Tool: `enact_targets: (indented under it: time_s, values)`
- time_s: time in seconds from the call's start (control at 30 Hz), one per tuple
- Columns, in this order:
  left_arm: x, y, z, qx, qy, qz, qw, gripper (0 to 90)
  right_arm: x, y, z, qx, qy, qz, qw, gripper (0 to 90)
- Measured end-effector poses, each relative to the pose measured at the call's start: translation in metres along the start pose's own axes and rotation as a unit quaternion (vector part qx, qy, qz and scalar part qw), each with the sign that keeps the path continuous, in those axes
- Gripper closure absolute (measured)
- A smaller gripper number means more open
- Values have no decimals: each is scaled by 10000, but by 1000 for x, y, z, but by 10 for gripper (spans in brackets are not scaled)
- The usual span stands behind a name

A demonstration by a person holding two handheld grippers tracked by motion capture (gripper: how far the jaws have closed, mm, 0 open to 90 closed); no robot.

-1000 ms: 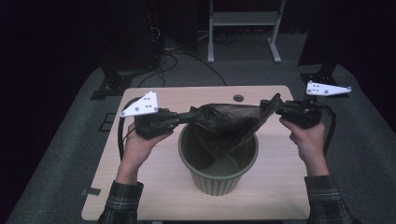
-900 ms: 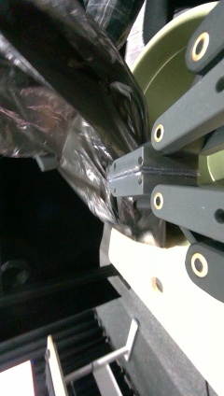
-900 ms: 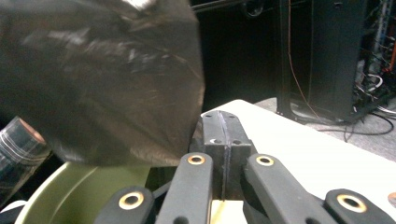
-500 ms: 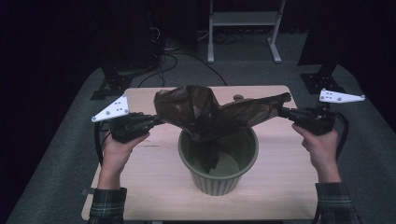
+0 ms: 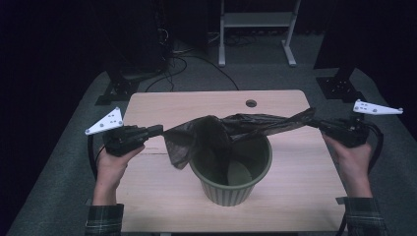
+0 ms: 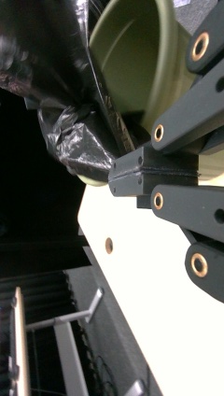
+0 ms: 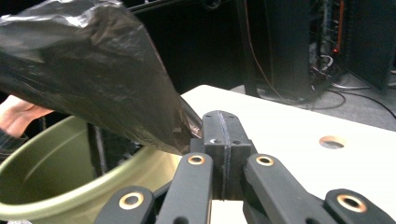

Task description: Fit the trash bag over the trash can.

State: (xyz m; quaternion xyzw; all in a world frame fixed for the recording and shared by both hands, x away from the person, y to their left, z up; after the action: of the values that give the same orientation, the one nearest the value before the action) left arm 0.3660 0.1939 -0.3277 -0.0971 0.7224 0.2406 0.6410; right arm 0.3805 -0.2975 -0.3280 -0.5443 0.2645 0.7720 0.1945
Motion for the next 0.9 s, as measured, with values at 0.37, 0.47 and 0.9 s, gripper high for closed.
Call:
enact_targets:
  time_s: [0.37,0.47,0.9]
  values:
    - [47,3,19,-239,438,330,9982,897,29,14,-24,295,-281,110,9991,900]
    - [59,2,24,-288,581,418,9970,897,38,18,-29,353,-370,141,9986,900]
    - [51,1,17,-332,516,147,9980,710,39,21,-18,175,-289,49,9994,768]
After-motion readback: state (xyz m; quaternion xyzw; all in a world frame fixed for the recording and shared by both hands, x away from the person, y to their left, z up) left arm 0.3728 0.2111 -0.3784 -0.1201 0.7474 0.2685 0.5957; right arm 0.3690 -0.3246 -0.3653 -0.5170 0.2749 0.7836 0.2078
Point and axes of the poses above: each handheld gripper's, and its own axes: y roughly backward along the jaws, x roughly out of its underside, z roughly to its left, the point moved 7 cm from there along -y, roughly forward along the jaws, and after that the axes turned 2 degrees about x, right-handed, at the moved point
